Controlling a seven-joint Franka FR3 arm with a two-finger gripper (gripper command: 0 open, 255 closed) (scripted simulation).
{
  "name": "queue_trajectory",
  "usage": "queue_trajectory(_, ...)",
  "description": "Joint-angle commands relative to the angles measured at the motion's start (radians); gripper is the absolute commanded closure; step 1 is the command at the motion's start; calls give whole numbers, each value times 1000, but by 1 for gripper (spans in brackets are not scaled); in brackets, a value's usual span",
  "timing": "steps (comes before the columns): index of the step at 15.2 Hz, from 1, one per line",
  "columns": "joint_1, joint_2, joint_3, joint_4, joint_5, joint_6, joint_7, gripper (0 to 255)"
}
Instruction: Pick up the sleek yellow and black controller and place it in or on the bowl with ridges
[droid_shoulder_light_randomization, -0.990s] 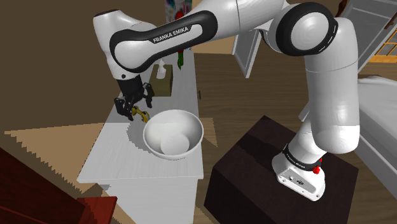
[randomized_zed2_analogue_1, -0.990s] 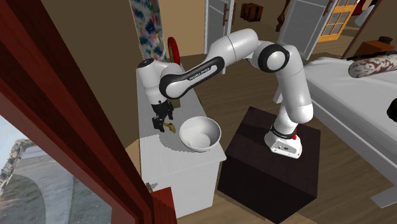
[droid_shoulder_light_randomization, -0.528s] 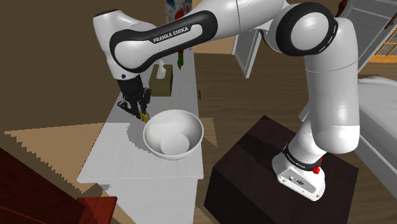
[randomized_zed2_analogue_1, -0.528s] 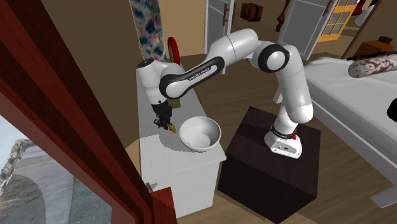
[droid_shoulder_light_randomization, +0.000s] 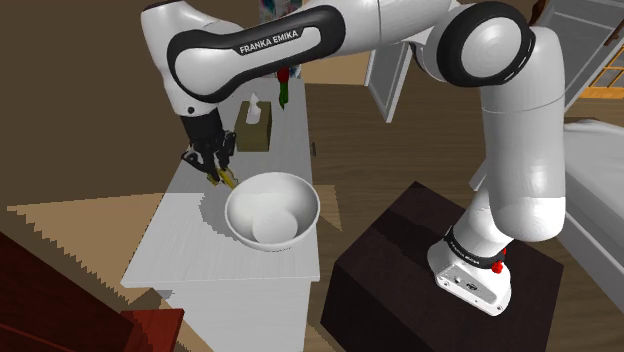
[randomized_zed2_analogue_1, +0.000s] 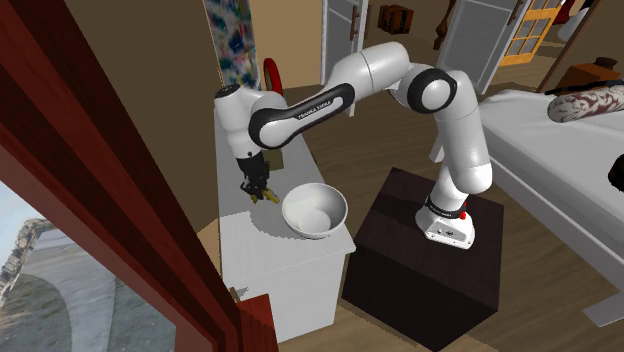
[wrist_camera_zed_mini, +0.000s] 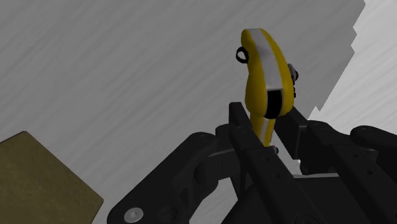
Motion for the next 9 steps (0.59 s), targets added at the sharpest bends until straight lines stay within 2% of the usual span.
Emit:
queue_trajectory(1,1,-4,1,20,2,-24,-1,255)
queue_trajectory(9,10,-13,6,117,7,-127,-1,255)
